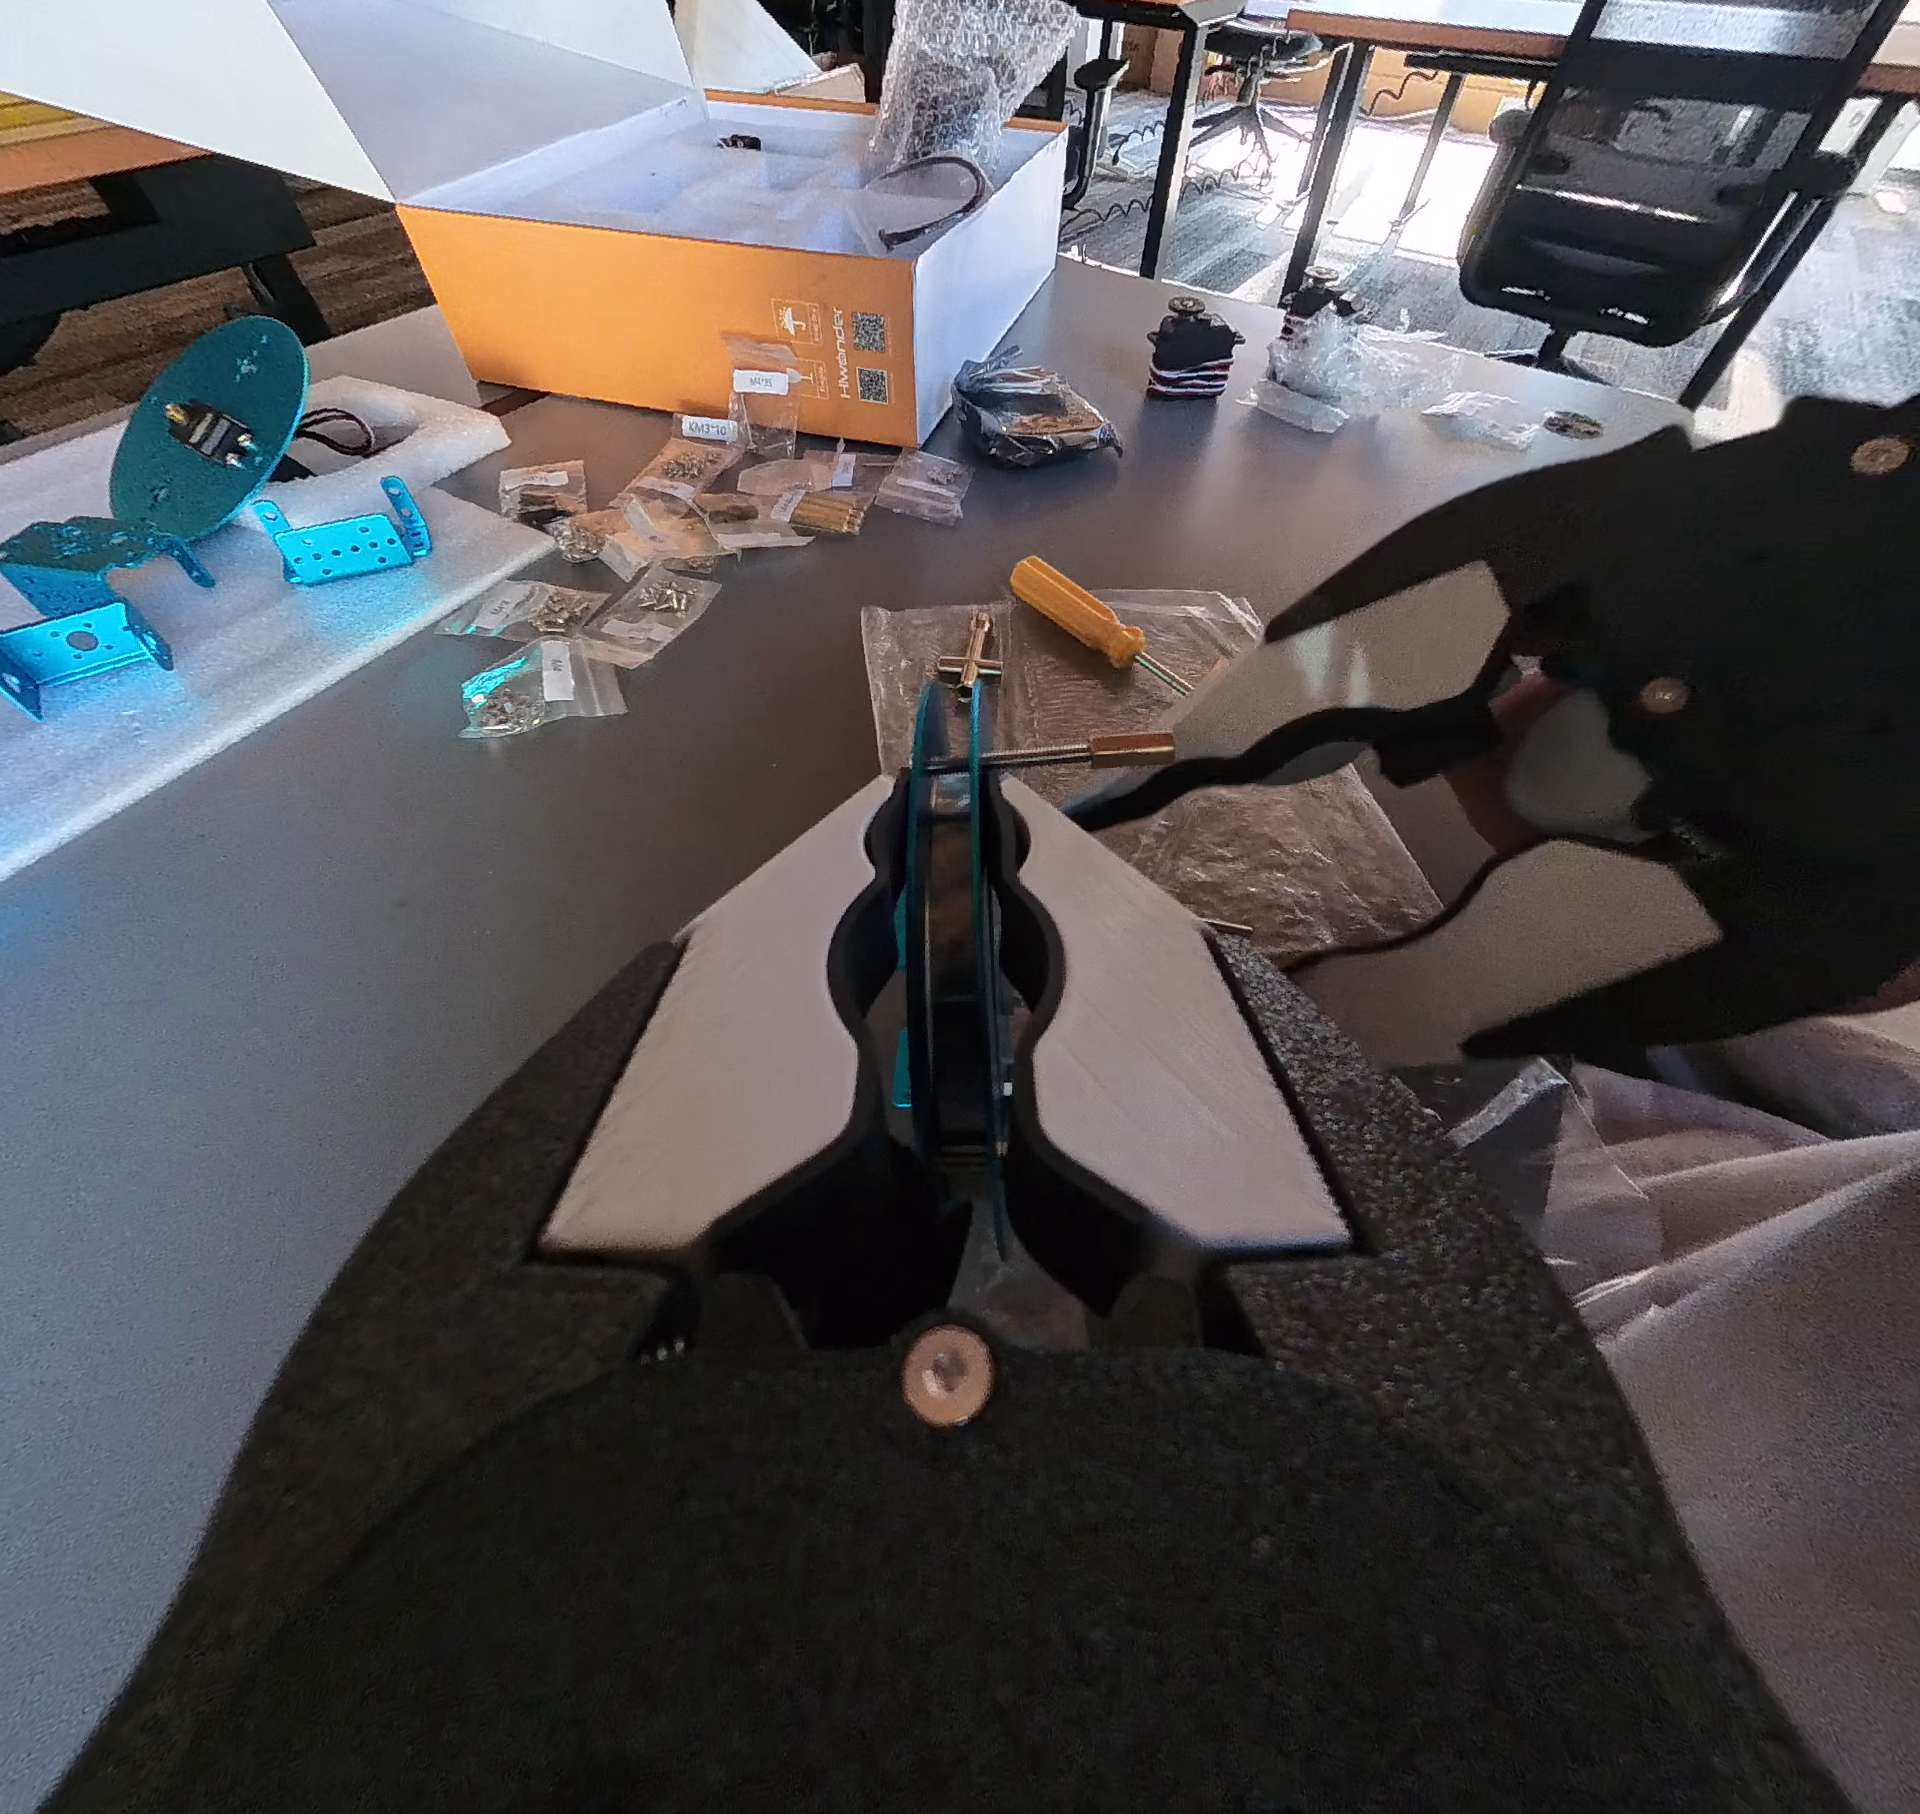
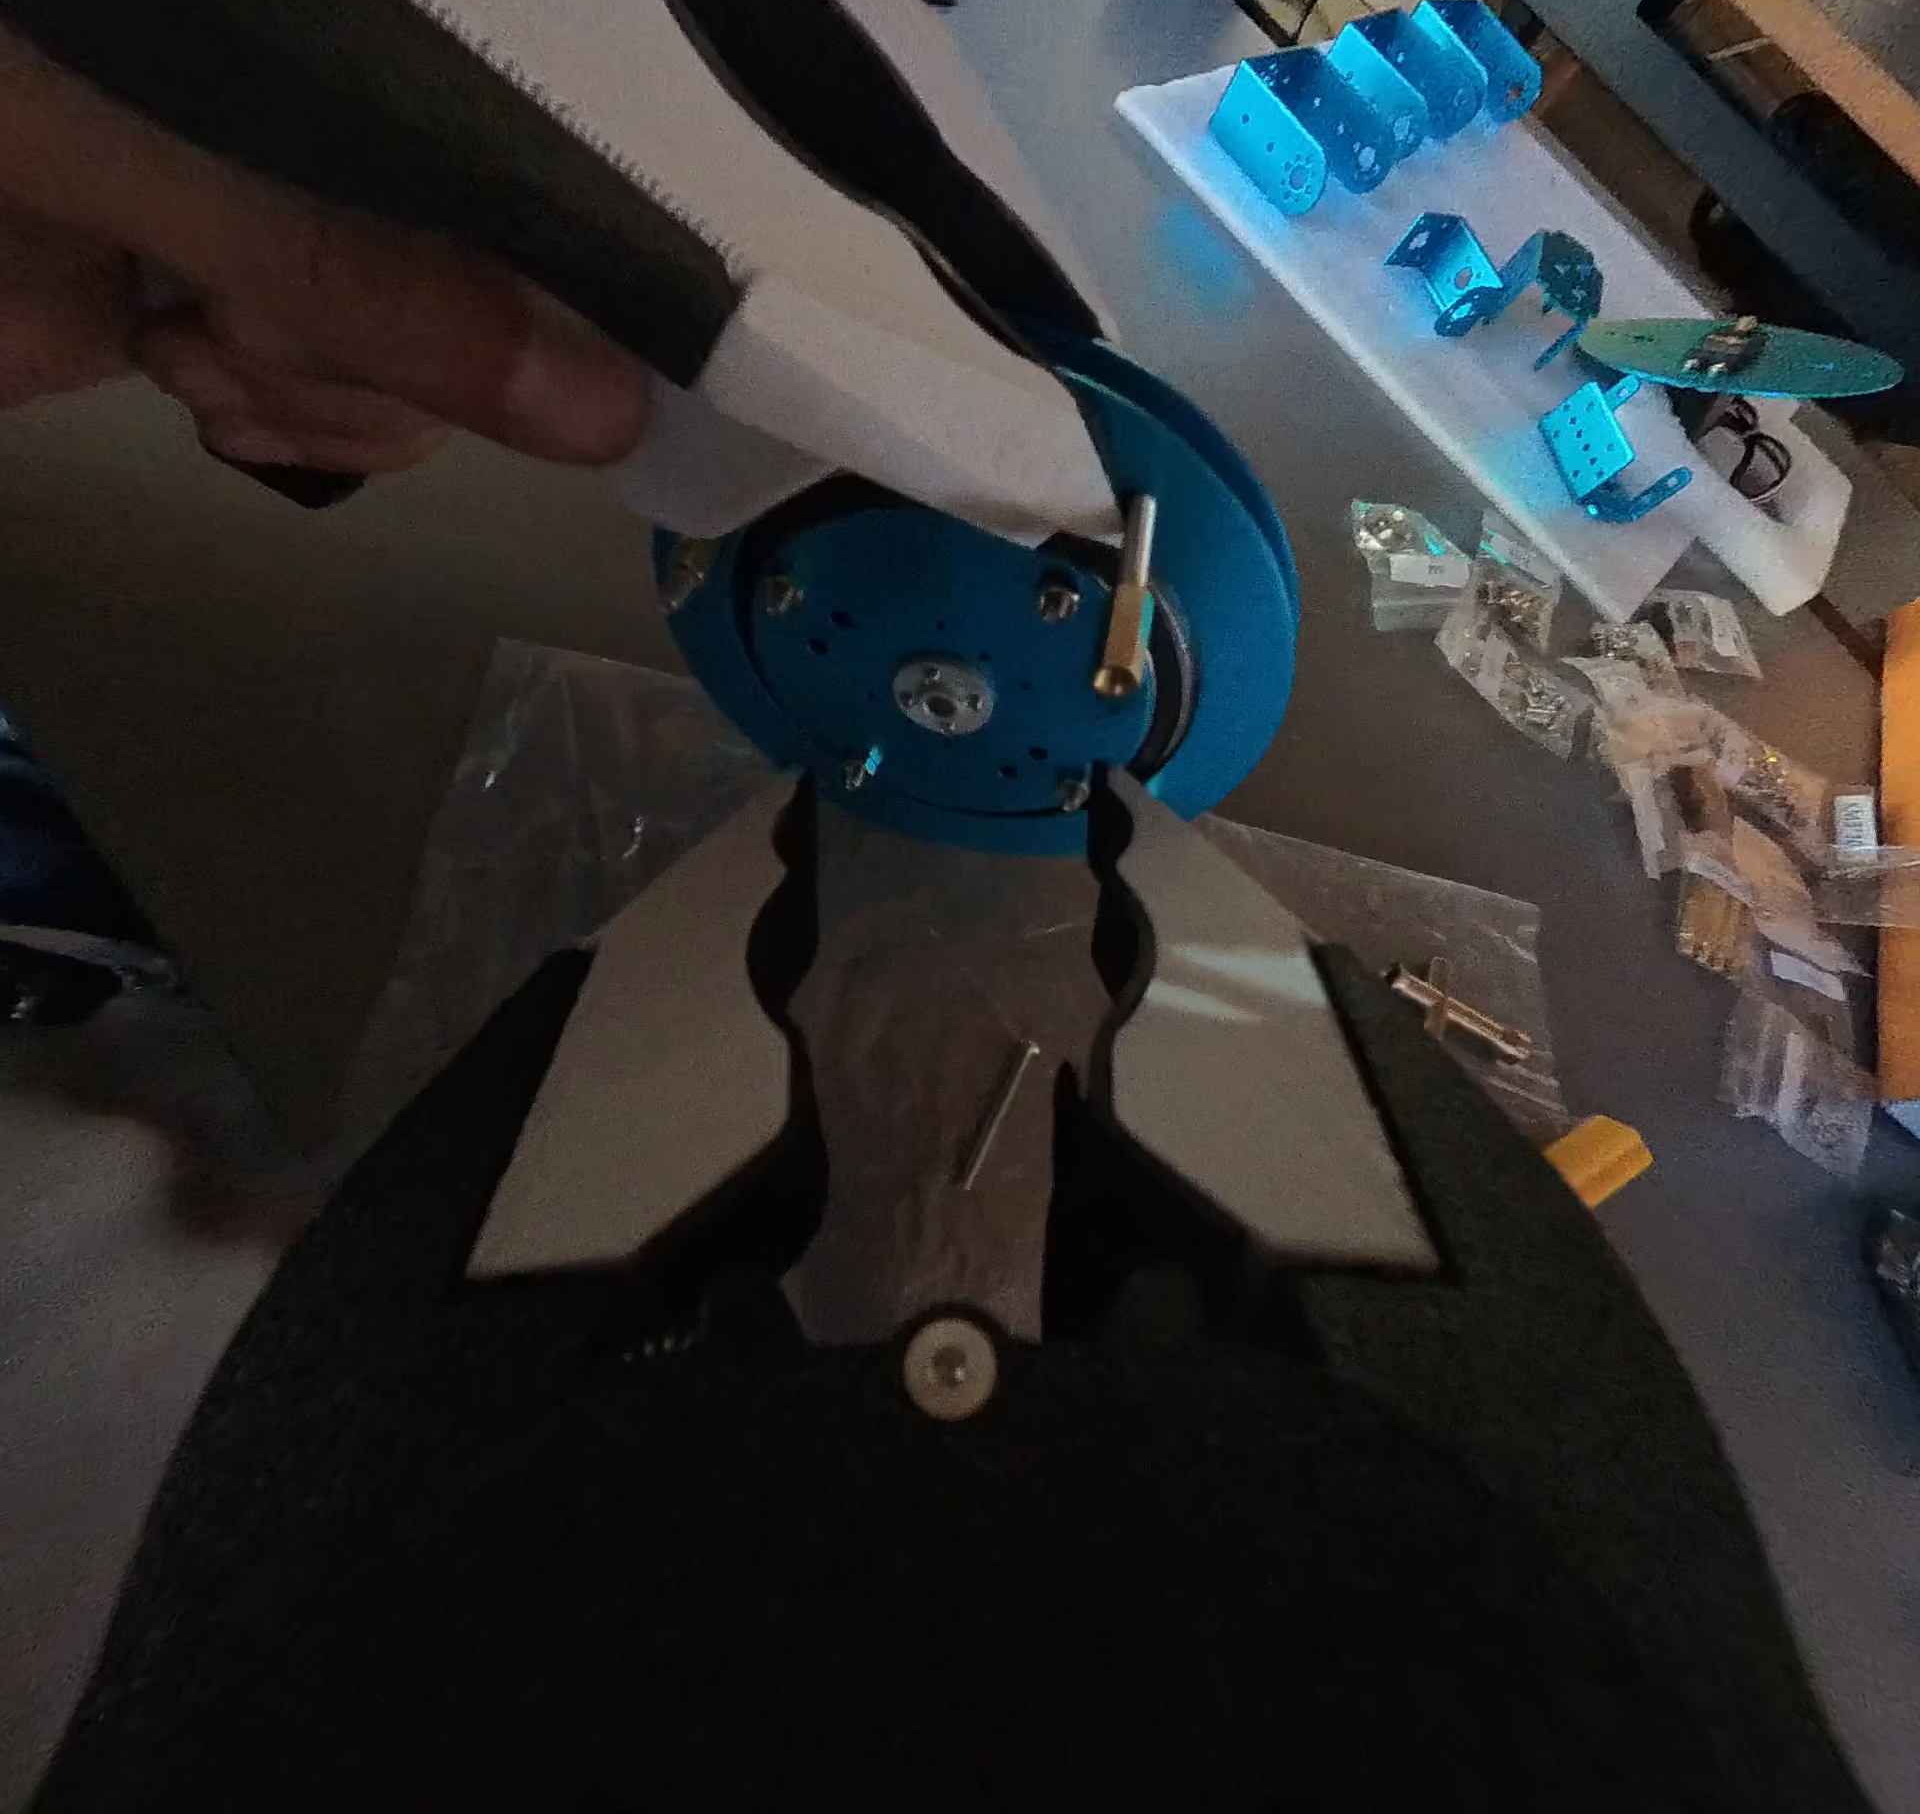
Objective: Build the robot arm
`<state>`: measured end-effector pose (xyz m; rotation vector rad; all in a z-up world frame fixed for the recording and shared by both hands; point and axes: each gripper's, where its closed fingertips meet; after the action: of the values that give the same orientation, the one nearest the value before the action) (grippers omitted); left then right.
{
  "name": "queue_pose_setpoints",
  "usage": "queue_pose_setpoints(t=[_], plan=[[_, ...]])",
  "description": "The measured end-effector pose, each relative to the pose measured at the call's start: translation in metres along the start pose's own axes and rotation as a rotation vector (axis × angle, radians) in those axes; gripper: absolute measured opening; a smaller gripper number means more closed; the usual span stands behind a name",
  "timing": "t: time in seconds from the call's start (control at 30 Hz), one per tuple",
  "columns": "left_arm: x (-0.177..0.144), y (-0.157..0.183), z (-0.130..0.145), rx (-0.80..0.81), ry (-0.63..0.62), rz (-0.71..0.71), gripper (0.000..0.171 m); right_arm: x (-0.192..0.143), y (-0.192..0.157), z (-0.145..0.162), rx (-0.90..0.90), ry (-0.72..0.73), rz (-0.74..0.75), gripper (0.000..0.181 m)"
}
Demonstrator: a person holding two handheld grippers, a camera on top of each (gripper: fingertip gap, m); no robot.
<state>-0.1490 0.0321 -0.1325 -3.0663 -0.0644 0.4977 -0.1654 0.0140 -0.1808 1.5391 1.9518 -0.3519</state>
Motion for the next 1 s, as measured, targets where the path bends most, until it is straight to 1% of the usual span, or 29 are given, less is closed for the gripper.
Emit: queue_pose_setpoints(t=[0.03,0.1,0.17,0.2,0.23,0.3,0.33,0.37,0.4,0.47,0.53,0.6,0.63,0.7,0.73,0.77,0.83,0.87,0.93,1.0], plan=[[0.0,0.0,0.0,0.002,0.0,0.0,0.012,-0.005,0.004,-0.004,-0.01,0.006,0.024,0.051],[0.0,0.001,0.0,0.002,-0.002,0.001,0.011,-0.02,0.01,-0.023,-0.035,0.065,0.062,0.05],[0.0,0.001,0.0,0.002,-0.003,0.001,0.011,-0.03,0.007,-0.04,-0.062,0.112,0.069,0.051],[0.001,0.001,0.0,0.001,-0.003,0.001,0.011,-0.03,0.003,-0.042,-0.077,0.109,0.069,0.051],[0.001,0.001,0.0,0.0,-0.002,0.0,0.011,-0.026,0.0,-0.039,-0.09,0.09,0.068,0.051],[0.001,0.0,0.0,-0.001,-0.002,-0.003,0.011,-0.012,-0.001,-0.021,-0.089,0.039,0.084,0.058],[0.001,0.0,0.0,-0.003,-0.002,-0.002,0.011,-0.004,-0.003,-0.009,-0.082,0.003,0.066,0.052],[0.001,0.0,0.0,-0.004,-0.001,-0.001,0.011,0.001,-0.003,0.0,-0.07,-0.026,0.066,0.056],[0.001,0.0,0.0,-0.004,-0.001,-0.001,0.011,0.003,-0.002,0.003,-0.072,-0.035,0.072,0.054],[0.001,0.0,0.0,-0.001,-0.002,0.0,0.011,-0.008,0.005,-0.009,-0.086,0.008,0.11,0.049],[0.001,0.0,0.0,0.0,-0.004,0.001,0.011,-0.024,0.011,-0.029,-0.086,0.077,0.135,0.05],[0.002,0.0,0.0,0.0,-0.005,0.001,0.011,-0.03,0.005,-0.043,-0.095,0.124,0.11,0.049],[0.002,0.001,-0.001,0.001,-0.005,0.001,0.011,-0.028,0.0,-0.043,-0.107,0.118,0.104,0.049],[0.002,0.0,-0.001,0.004,-0.005,-0.001,0.011,-0.015,0.002,-0.028,-0.127,0.058,0.137,0.056],[0.002,0.001,-0.001,0.004,-0.005,0.0,0.011,-0.009,0.005,-0.016,-0.132,0.02,0.158,0.056],[0.002,0.001,-0.001,0.002,-0.004,0.0,0.011,-0.003,0.006,-0.006,-0.127,-0.015,0.148,0.053],[0.002,0.001,-0.001,-0.001,-0.002,0.001,0.011,0.0,0.007,0.002,-0.112,-0.029,0.145,0.055],[0.002,0.001,-0.001,-0.001,-0.002,0.001,0.011,-0.004,0.009,-0.003,-0.118,-0.017,0.158,0.054],[0.002,0.0,-0.001,-0.003,-0.003,-0.001,0.011,-0.018,0.01,-0.022,-0.141,0.039,0.183,0.051],[0.002,0.0,-0.001,-0.005,-0.004,0.0,0.011,-0.026,0.004,-0.039,-0.156,0.094,0.166,0.051]])
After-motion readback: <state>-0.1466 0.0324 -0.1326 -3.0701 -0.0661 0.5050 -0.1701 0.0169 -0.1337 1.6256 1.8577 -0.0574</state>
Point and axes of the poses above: each gripper's, where its closed fingertips meet, x out along the fingers, z out of its underside, y = z × x across the jaws, and after that the axes turned 12 degrees about -z, right-handed
